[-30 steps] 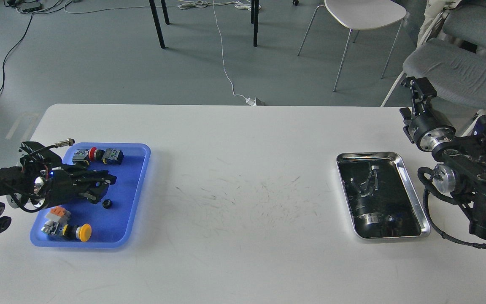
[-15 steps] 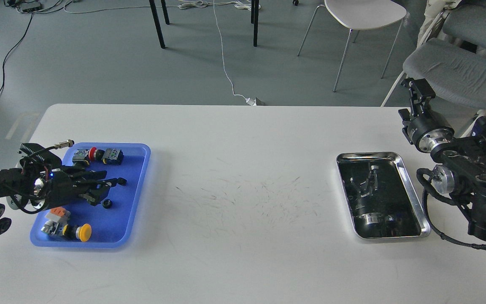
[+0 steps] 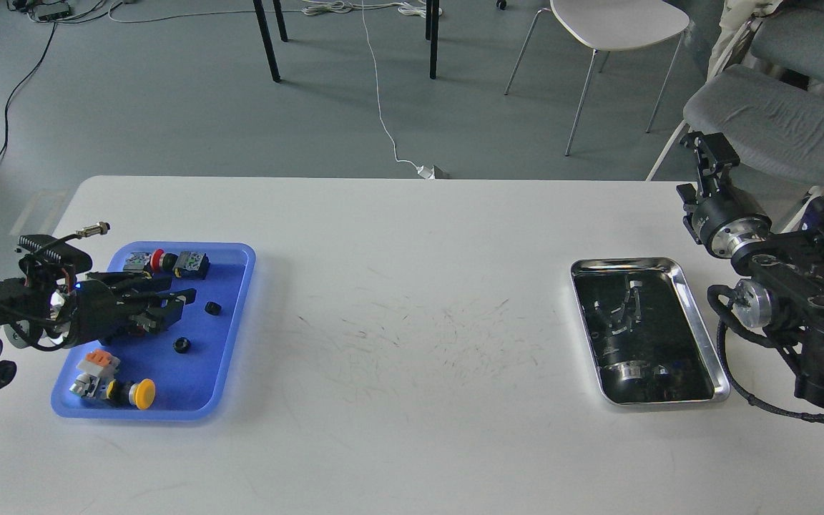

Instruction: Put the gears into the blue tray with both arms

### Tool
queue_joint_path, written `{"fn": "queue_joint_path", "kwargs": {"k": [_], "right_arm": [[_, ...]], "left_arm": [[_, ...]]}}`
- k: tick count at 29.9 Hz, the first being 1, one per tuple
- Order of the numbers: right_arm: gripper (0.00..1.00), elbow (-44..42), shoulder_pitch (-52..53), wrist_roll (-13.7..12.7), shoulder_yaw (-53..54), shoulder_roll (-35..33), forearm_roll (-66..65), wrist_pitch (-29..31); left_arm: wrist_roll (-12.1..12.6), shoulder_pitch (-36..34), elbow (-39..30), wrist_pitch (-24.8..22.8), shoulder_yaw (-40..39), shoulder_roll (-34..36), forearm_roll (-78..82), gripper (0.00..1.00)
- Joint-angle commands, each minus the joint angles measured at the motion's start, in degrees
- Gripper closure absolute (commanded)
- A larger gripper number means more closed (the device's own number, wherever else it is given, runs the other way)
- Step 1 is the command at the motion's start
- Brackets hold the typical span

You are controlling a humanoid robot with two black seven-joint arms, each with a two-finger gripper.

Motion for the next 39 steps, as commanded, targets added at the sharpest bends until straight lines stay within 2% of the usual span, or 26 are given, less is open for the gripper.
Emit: {"fn": "queue_joint_path", "kwargs": {"k": [1,9,19,26,30,33,39], "right_arm": [[0.05,0.15,0.0,0.0,0.0,0.04,0.0,0.0],[0.05,0.5,0.09,0.0,-0.96,-0.14,0.09,0.0],[0.05,0.67,0.09,-0.09,-1.23,-0.23,0.09,0.09],[0.05,0.67,0.18,-0.09,-0.97,-0.23,0.18,0.0],[0.04,0.67,0.01,-0.09,-0.7,-0.23,0.18,-0.7],[0.04,0.67,-0.35,-0.18,-0.27,-0.4,0.26,-1.06],[0.04,4.71,-1.14,-0.18,2.02,-1.9,1.49,-1.75]], "left_arm": [[0.0,-0.82,-0.08,-0.04,-0.05,2.26,-2.47,0.37],[0.0,-3.29,-0.43,-0.3,-0.67,4.11,-9.31,0.28],[0.0,-4.87,0.27,-1.53,-2.42,4.73,-35.93,0.16],[0.0,-4.43,0.18,-1.88,-3.48,4.64,-49.92,0.14],[0.0,-4.34,0.62,-4.08,-6.11,4.38,-58.08,0.13],[0.0,-4.25,1.06,-3.99,-7.78,3.85,-63.8,0.1],[0.0,-4.16,1.5,-3.38,-10.42,1.83,-76.02,0.1]]}}
